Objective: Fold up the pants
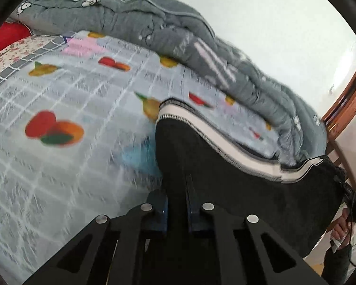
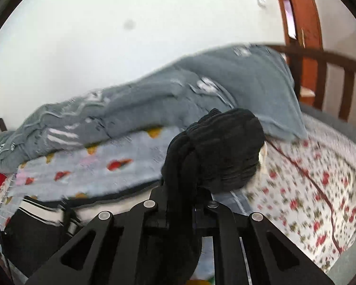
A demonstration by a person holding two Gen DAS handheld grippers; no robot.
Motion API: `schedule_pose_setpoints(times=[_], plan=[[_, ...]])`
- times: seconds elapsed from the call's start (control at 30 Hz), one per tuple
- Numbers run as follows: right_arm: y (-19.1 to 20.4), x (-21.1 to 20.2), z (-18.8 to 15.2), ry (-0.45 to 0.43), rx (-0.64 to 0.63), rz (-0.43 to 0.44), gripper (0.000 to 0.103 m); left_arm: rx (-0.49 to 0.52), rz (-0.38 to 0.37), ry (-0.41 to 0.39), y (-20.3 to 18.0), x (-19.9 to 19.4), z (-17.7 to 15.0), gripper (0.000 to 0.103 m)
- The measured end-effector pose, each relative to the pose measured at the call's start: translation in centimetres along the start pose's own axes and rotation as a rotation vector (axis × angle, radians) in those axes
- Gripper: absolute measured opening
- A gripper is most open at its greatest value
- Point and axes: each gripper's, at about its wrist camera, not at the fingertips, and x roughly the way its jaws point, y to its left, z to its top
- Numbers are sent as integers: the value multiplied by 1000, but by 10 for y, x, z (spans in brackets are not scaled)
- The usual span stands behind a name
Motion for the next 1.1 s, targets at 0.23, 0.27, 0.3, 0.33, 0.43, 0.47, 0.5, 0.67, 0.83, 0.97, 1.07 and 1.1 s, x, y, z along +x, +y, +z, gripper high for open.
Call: schedule_pose_setpoints(times=[0.23, 0.27, 0.3, 0.33, 0.43, 0.47, 0.5, 0.67, 0.83, 0.97, 1.07, 1.1], plan=[[77, -12, 25, -75, -94, 179, 11, -3, 77, -57, 42, -26, 34, 11], [81, -11, 24, -72, -85, 198, 11, -9, 94, -60, 53, -32, 37, 11], [84, -7, 20, -64, -71, 211, 11, -14, 105, -58, 61, -35, 39, 11], [83, -4, 15, -55, -57, 221, 11, -21, 117, -54, 70, -38, 41, 11], [69, 20, -12, 6, -24, 192, 11, -37, 139, -14, 93, -37, 40, 12], [59, 32, -24, 42, -14, 166, 11, -32, 136, 5, 97, -34, 38, 13], [47, 51, -40, 101, -11, 119, 13, -26, 131, 25, 102, -31, 34, 18], [7, 87, -93, 327, -7, 64, 23, -62, 81, 48, 117, -28, 11, 34], [12, 39, -101, 236, -157, -94, 54, -61, 15, 20, 111, -30, 6, 65], [36, 12, -87, 144, -185, -99, 54, -62, 69, 5, 104, -17, 14, 66], [65, 16, -85, 150, -149, -10, 56, -69, 70, 11, 104, -18, 13, 65], [76, 21, -87, 172, -146, 26, 56, -70, 51, 26, 104, -21, 10, 65]])
